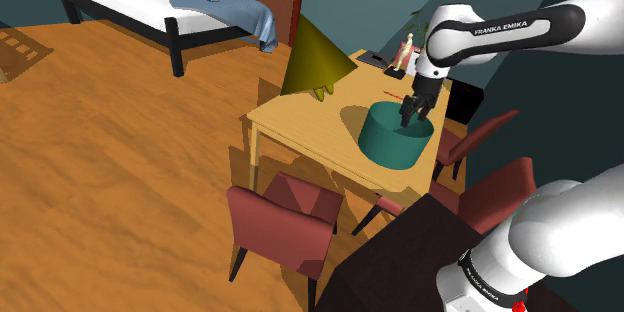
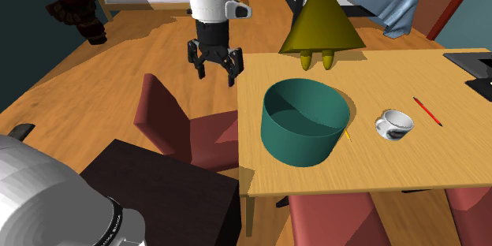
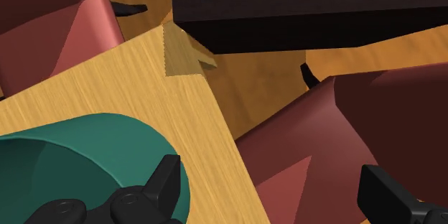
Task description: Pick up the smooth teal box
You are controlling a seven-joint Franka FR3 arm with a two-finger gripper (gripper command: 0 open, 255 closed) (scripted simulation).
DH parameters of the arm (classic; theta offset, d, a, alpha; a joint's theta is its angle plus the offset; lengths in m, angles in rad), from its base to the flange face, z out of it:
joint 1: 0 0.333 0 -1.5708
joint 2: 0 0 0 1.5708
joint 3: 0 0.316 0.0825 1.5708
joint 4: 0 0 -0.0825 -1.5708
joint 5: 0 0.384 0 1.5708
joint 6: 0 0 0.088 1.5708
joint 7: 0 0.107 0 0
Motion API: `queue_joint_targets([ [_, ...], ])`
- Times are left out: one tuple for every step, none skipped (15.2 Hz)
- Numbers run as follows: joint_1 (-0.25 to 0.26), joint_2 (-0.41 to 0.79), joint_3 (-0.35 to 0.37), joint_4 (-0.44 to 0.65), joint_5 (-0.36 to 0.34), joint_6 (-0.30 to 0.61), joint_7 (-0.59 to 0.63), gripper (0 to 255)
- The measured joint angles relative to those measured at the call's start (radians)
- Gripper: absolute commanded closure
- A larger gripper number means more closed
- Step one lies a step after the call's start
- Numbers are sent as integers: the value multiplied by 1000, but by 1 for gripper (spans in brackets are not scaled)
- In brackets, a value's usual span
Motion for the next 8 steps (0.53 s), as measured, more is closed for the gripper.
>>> queue_joint_targets([
  [-2,42,-12,15,3,28,-16,0],
  [-2,89,-24,31,9,60,-32,0],
  [-1,127,-30,54,16,76,-44,0],
  [-3,160,-38,69,21,96,-58,0],
  [-7,202,-49,89,29,119,-78,0],
  [-9,238,-56,107,38,137,-94,0],
  [-11,275,-62,121,48,160,-108,0],
  [-14,324,-67,148,63,183,-126,0],
])
